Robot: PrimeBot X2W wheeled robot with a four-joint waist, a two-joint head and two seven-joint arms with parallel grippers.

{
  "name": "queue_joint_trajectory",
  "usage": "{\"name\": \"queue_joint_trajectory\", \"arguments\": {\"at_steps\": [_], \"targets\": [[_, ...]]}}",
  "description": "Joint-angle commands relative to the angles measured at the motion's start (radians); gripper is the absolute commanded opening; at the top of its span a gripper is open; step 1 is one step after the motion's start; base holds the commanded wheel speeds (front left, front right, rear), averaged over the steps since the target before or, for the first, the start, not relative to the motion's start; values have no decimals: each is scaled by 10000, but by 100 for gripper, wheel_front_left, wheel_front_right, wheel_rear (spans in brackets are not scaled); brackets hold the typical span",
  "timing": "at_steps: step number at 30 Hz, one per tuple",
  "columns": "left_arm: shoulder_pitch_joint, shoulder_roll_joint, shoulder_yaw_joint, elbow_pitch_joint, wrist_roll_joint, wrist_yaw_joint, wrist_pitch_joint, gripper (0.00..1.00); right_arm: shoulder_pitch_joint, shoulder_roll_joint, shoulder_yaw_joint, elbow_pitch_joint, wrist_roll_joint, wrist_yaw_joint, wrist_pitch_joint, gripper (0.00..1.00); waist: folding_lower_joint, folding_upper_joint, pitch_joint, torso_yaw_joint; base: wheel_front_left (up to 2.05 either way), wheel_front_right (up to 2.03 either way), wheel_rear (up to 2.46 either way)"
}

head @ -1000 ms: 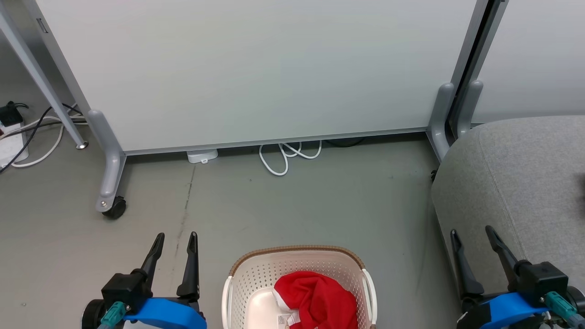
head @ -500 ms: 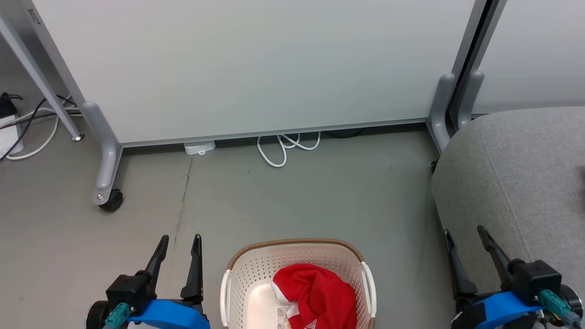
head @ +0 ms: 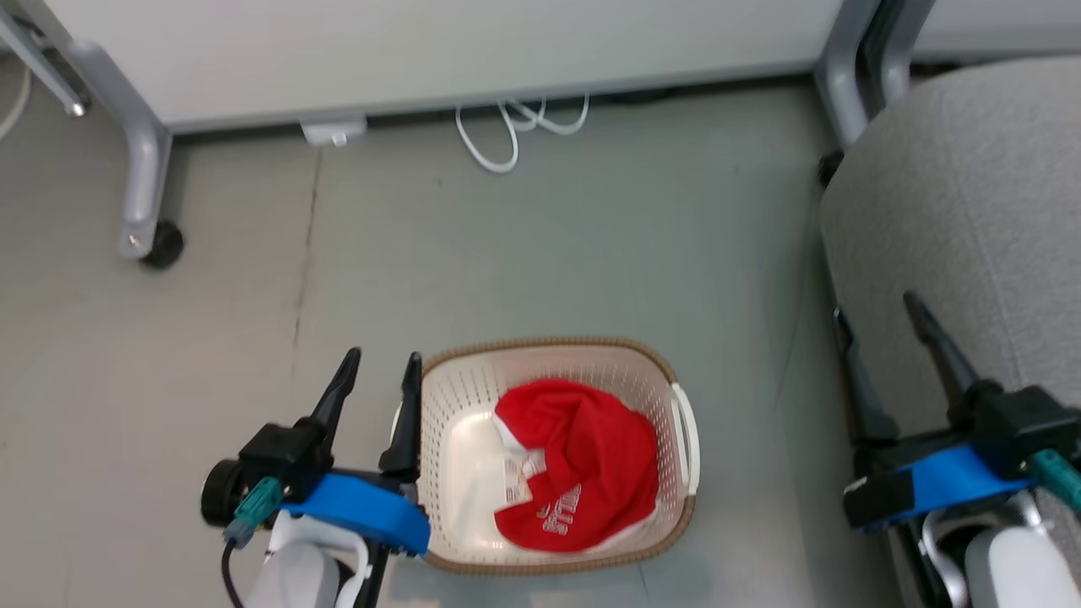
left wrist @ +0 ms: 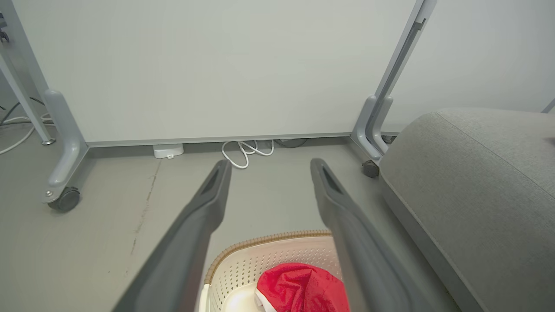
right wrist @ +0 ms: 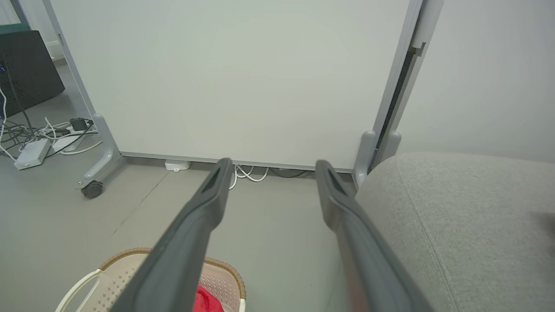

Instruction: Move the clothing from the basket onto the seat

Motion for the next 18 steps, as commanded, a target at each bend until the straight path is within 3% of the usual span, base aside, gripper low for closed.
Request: {"name": "queue_joint_trajectory", "arguments": {"at_steps": [1,11,18], "targets": [[-532,-55,-257,147,-95,-73,-29,100,-493,-228,26,-247,-101,1,58,100,-2,0,1492,-7,0,0,0],[-2407,-159,-1688,1234,-424,-73,-30,100,-2035,-820,102,-1422,-228,1,383,100,-2,0,3886,-265,0,0,0],[-3803,-207,-2916,2540,-856,-73,-29,100,-2890,-720,519,-1899,-246,1,377,100,-2,0,5183,-696,0,0,0]]}}
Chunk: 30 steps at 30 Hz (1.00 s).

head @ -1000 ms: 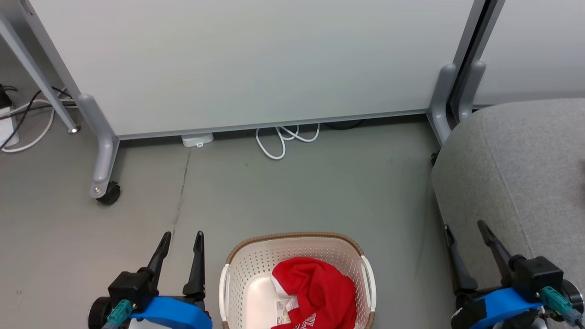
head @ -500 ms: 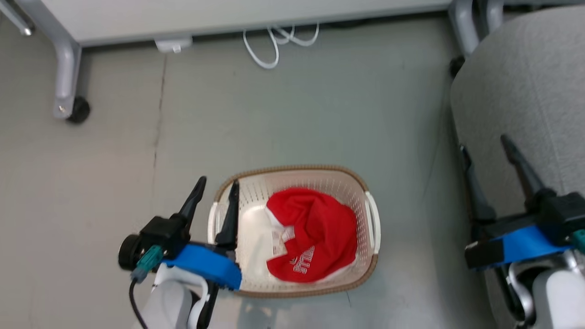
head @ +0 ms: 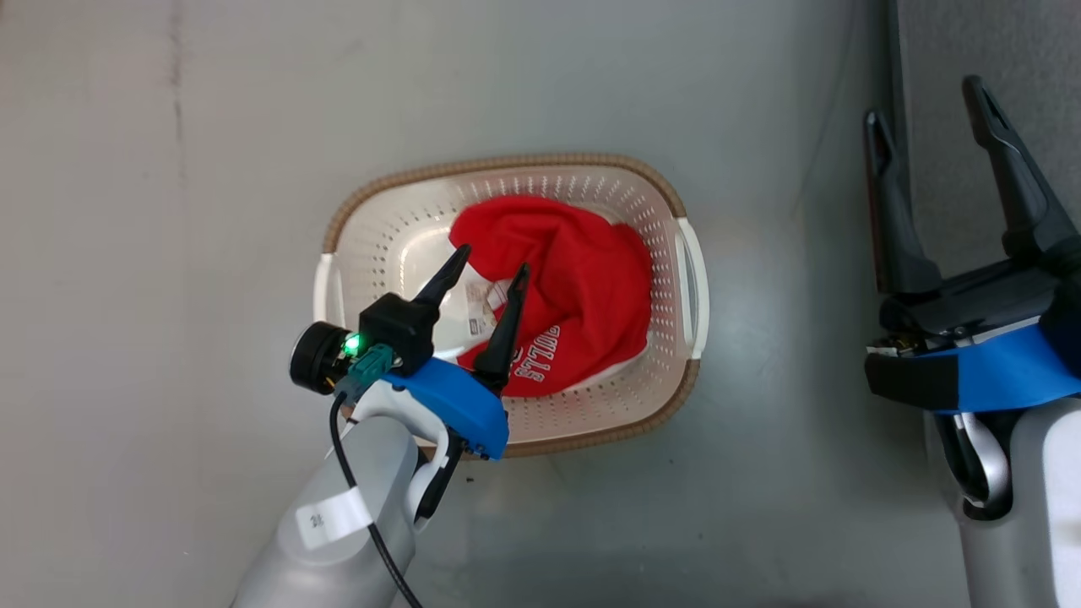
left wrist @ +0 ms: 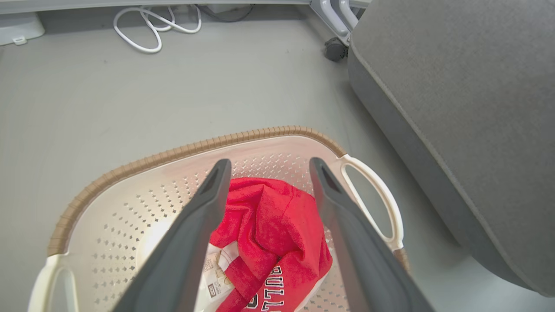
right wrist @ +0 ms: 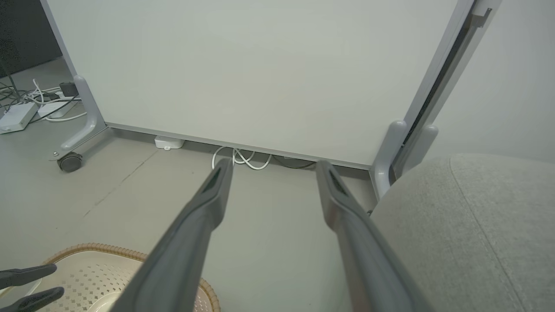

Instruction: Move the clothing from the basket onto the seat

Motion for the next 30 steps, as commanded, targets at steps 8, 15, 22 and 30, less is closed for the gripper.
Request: {"name": "queue_joint_trajectory", "arguments": {"at_steps": [8,15,22,30], "targets": [[-1583,-33,-1071,1814,-781,-74,-27,100,-776,413,571,-264,69,1,-337,100,-3,0,1873,-1094,0,0,0],[-2323,-58,-1629,3151,-1449,-72,-27,100,-949,706,875,-465,151,1,-729,100,-3,0,2518,-1814,0,0,0],[-2896,-56,-1701,4470,-1929,-72,25,100,-906,821,1084,-834,212,1,-977,100,-3,0,3001,-2292,0,0,0],[-3427,-63,-1763,5359,-2585,2,364,100,-571,843,1234,-781,546,1,-1190,100,-3,0,3230,-2560,0,0,0]]}}
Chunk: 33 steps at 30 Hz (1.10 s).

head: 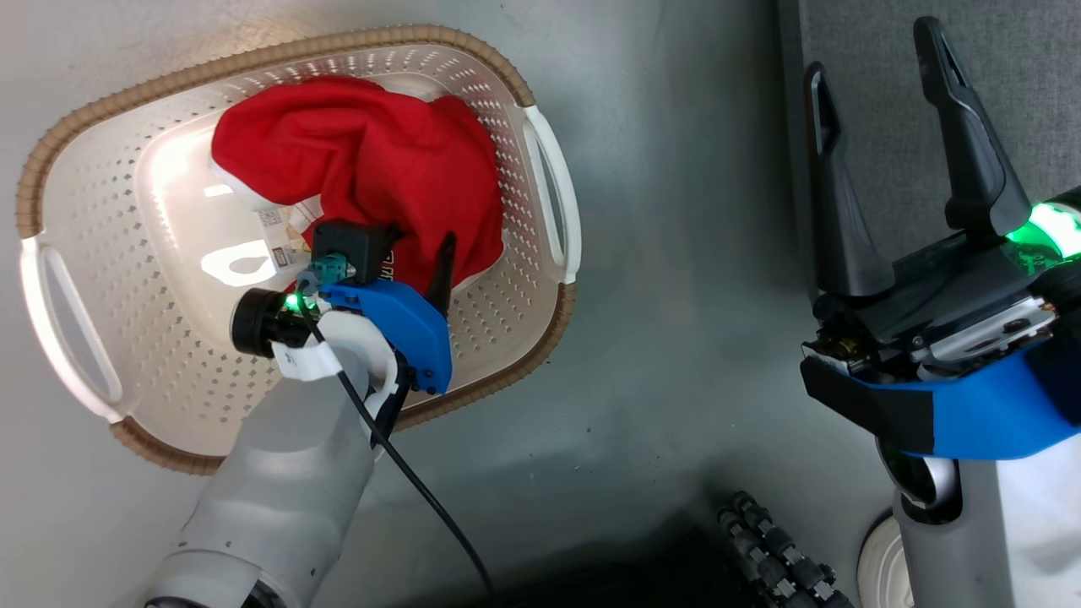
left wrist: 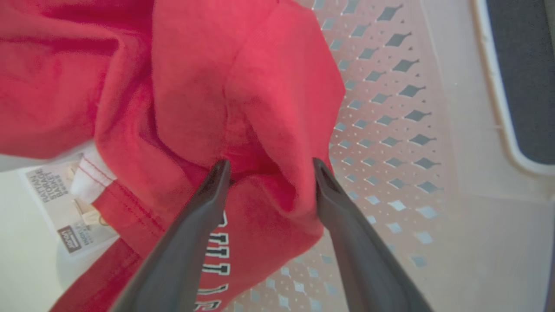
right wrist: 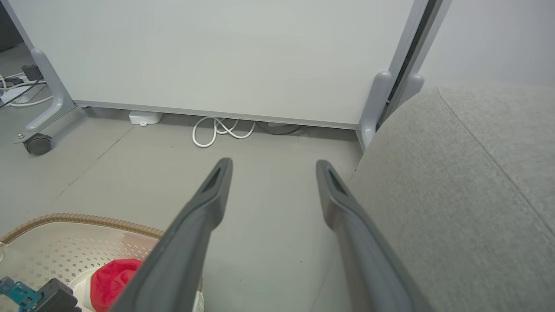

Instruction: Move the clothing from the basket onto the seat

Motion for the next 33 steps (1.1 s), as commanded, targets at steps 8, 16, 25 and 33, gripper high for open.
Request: {"name": "queue_joint_trajectory", "arguments": {"at_steps": [8,16,25,33], "targets": [[-413,19,-336,389,-506,314,534,0,135,39,30,130,213,1,-178,100,-1,0,88,-159,0,0,0],[-481,20,-679,492,-777,253,537,0,63,38,52,255,250,1,-227,100,-1,0,18,-155,0,0,0],[-590,21,-1057,552,-958,267,424,0,-7,39,74,299,221,1,-182,100,-1,0,-68,-110,0,0,0],[-553,19,-1330,737,-1115,166,325,0,-75,38,194,501,293,1,-221,100,-1,0,-439,-54,0,0,0]]}}
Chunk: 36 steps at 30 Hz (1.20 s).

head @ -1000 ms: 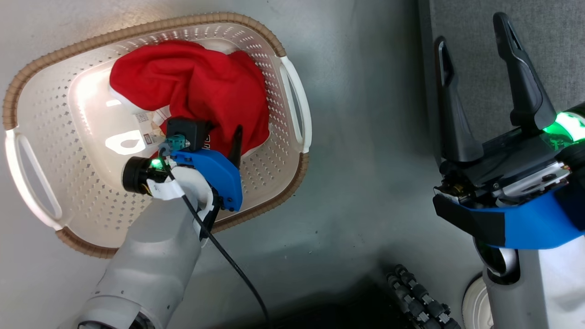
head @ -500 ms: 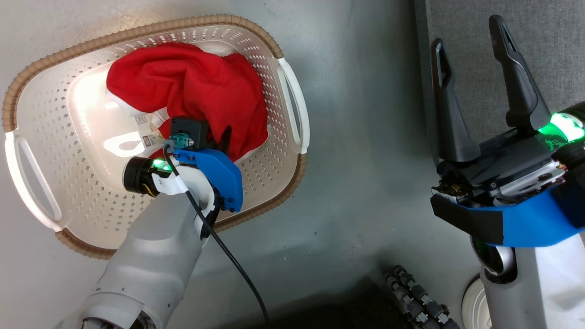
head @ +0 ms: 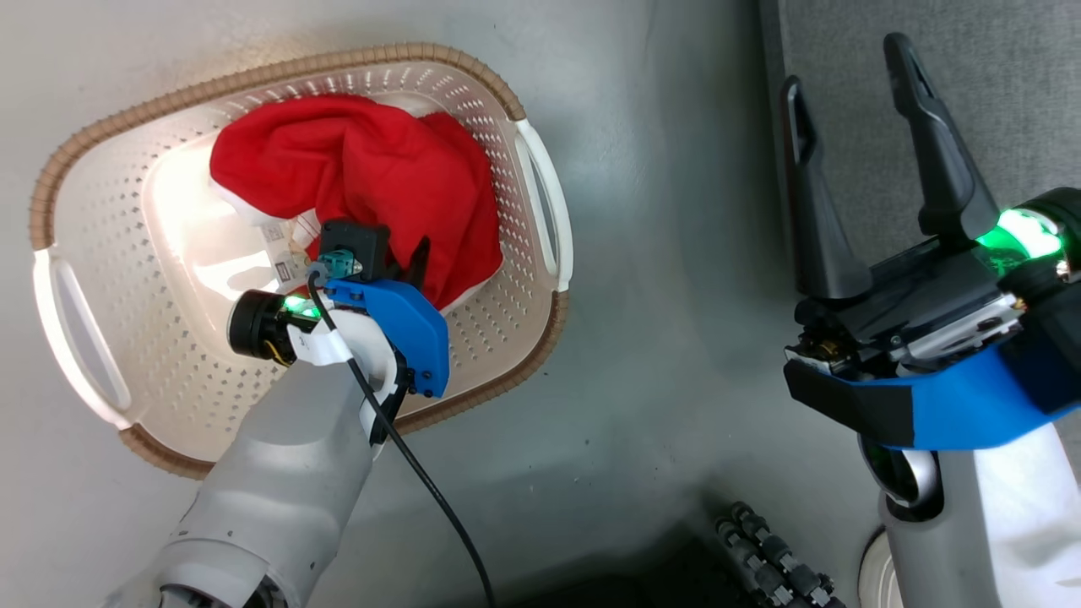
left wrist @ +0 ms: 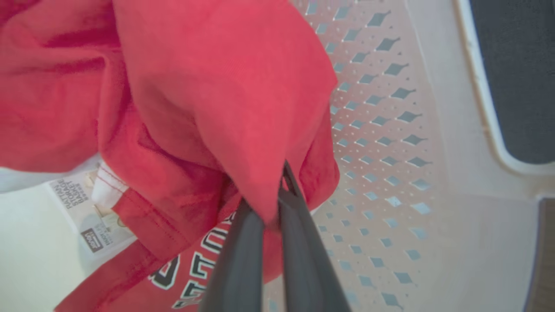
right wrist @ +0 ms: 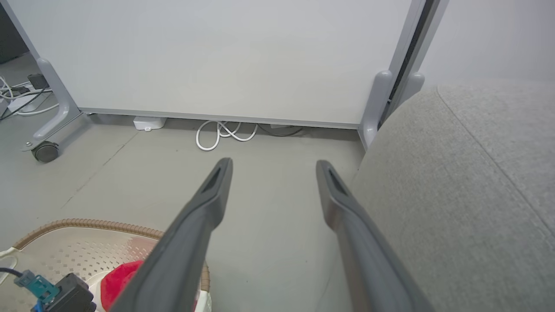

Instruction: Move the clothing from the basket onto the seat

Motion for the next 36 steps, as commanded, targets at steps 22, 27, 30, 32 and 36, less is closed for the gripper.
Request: {"name": "queue_joint_trajectory", "arguments": {"at_steps": [22,27,30,32,36], "targets": [[1967,-3,-1431,-1373,-1454,-243,-296,0,838,-173,190,2728,-544,1,394,100,0,0,-4892,1351,0,0,0],[2303,6,-2057,-1752,-1691,-192,-326,0,1196,-244,226,3202,-352,1,476,100,0,0,-6137,1712,0,0,0],[2405,6,-2429,-1913,-1763,-194,-372,0,1532,-287,160,3428,-288,1,536,100,0,0,-6847,1942,0,0,0],[2371,9,-2629,-2024,-1814,-200,-441,0,1757,-312,129,3550,-228,1,589,100,0,0,-7257,2082,0,0,0],[2150,6,-3011,-2194,-1767,-210,-530,0,2164,-321,102,3684,-151,1,683,100,0,0,-7920,2319,0,0,0]]}}
